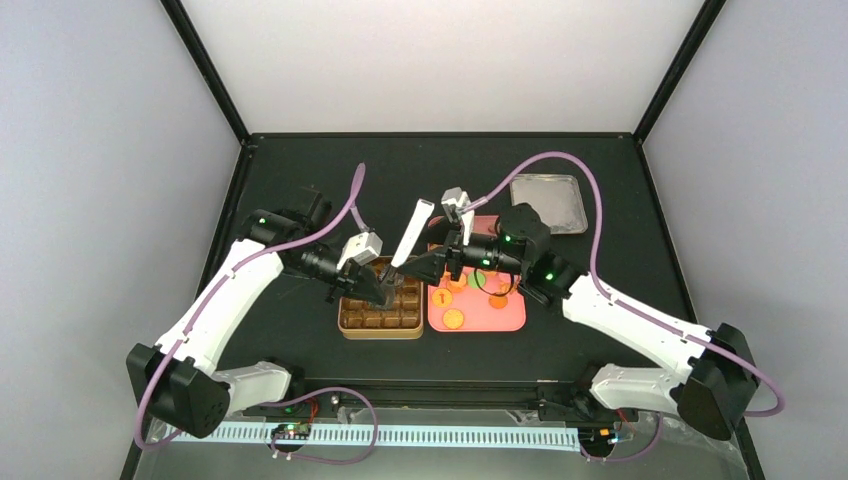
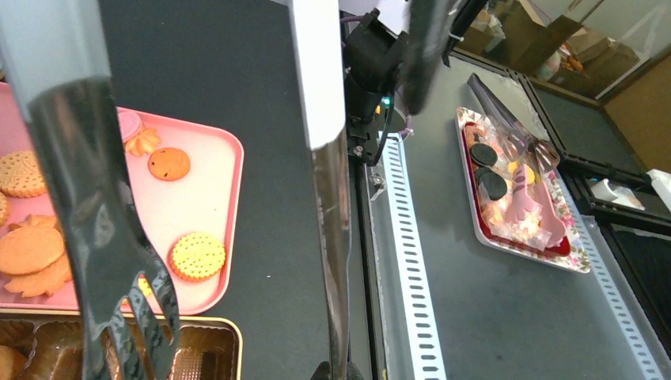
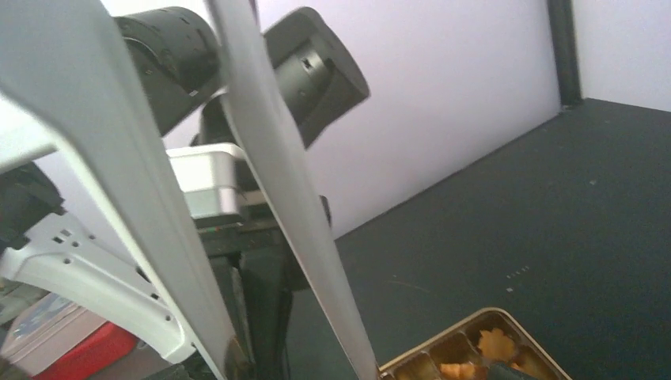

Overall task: Pack the cookies
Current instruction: Pass from the right arm to the left, then pass from the left arm to the right

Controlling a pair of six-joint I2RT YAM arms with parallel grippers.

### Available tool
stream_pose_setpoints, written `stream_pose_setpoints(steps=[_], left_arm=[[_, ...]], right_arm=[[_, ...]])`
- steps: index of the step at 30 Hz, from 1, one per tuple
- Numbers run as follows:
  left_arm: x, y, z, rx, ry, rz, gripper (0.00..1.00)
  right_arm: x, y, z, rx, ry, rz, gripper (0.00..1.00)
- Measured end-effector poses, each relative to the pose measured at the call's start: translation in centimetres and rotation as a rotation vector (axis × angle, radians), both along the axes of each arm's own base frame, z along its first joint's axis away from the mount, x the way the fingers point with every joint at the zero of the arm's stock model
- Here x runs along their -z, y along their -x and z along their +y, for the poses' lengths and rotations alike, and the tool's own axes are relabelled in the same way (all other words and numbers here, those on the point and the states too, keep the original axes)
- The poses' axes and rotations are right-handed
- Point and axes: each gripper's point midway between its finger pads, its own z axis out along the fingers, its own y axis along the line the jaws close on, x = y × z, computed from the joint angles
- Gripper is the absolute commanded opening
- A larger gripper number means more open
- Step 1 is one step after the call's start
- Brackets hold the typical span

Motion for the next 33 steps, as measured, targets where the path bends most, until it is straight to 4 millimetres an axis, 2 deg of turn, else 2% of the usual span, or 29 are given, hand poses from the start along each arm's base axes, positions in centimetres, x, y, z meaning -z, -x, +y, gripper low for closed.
stream_pose_setpoints(steps=[4,9,12,16,20,24,29,33], left_arm=[[0.0,0.0,0.0,-0.001,0.0,-0.002,0.02],[-0.1,0.0,0.0,-0.004,0.0,-0.014,0.02],[-0.1,0.0,0.1,-0.008,-0.01,-0.025,0.02],[0.1,-0.1,0.3,-0.013,-0.025,-0.04,0.02],[0.1,-0.1,0.4,-0.016,-0.032,-0.052,0.02],[0.2,-0.2,0.5,-0.019,-0.037,-0.065,0.02],[0.6,-0.3,0.6,-0.025,-0.057,-0.072,0.02],[0.9,-0.4,0.7,-0.029,-0.071,-0.08,0.02]], right_arm=[[-1.5,0.4,0.8,-0.057,-0.026,-0.018,0.96],[-2.7,0.3,1.6,-0.088,-0.043,-0.032,0.83],[-2.5,0.1,2.1,-0.1,-0.036,-0.028,0.76],[-2.1,0.0,2.5,-0.114,-0.013,-0.018,0.72],[-2.7,0.1,2.8,-0.141,-0.004,-0.024,0.67],[-2.9,0.1,3.2,-0.173,0.002,-0.021,0.67],[-2.3,-0.1,3.2,-0.2,0.023,0.006,0.62],[-1.8,0.2,3.4,-0.228,0.042,0.013,0.53]])
